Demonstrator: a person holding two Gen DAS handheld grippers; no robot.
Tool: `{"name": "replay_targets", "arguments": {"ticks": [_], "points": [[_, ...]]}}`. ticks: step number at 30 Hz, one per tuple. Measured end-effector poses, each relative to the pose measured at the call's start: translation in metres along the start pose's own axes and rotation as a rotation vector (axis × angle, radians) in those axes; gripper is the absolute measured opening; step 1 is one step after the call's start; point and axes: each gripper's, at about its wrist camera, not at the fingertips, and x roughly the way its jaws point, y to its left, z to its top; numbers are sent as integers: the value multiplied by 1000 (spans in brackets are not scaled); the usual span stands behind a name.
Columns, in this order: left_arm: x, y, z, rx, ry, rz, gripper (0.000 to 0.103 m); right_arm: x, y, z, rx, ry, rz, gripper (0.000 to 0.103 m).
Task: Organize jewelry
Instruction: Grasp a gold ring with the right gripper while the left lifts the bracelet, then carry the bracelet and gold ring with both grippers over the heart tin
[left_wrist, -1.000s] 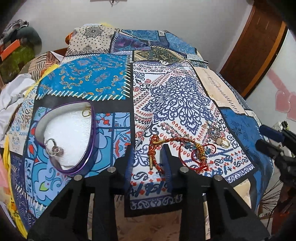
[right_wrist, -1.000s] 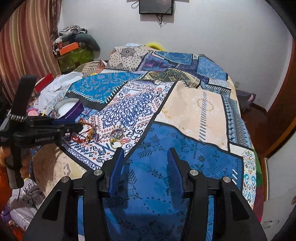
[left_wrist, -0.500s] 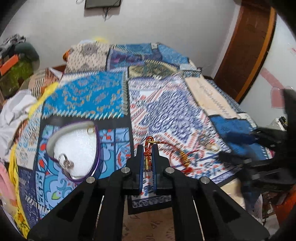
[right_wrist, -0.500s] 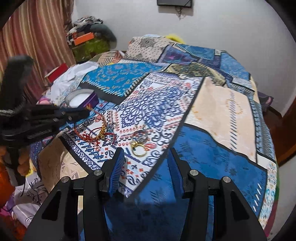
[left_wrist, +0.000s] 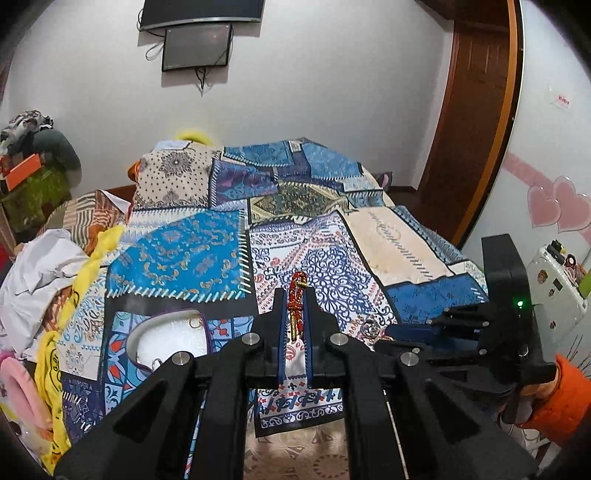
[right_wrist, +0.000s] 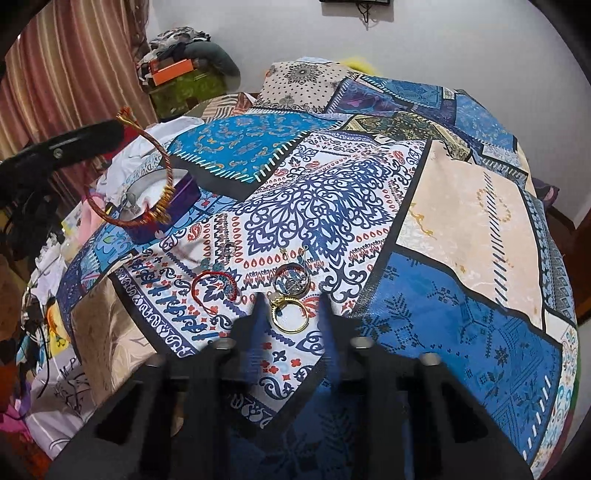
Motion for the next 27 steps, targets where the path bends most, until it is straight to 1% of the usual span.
{"name": "replay_targets", "arguments": {"ticks": [6, 14, 20, 27], "points": [[-12, 3, 3, -5, -24, 13, 6, -9, 2, 1, 15, -12, 14, 17], [-35, 16, 8, -25, -78, 38, 6, -33, 8, 16, 43, -92, 12, 17], [-55, 32, 11, -32, -120, 78, 6, -50, 29, 39, 20, -171, 16, 17], [-64, 58, 8, -56, -133, 114, 6, -53, 57, 59, -12, -224, 45, 18]]}}
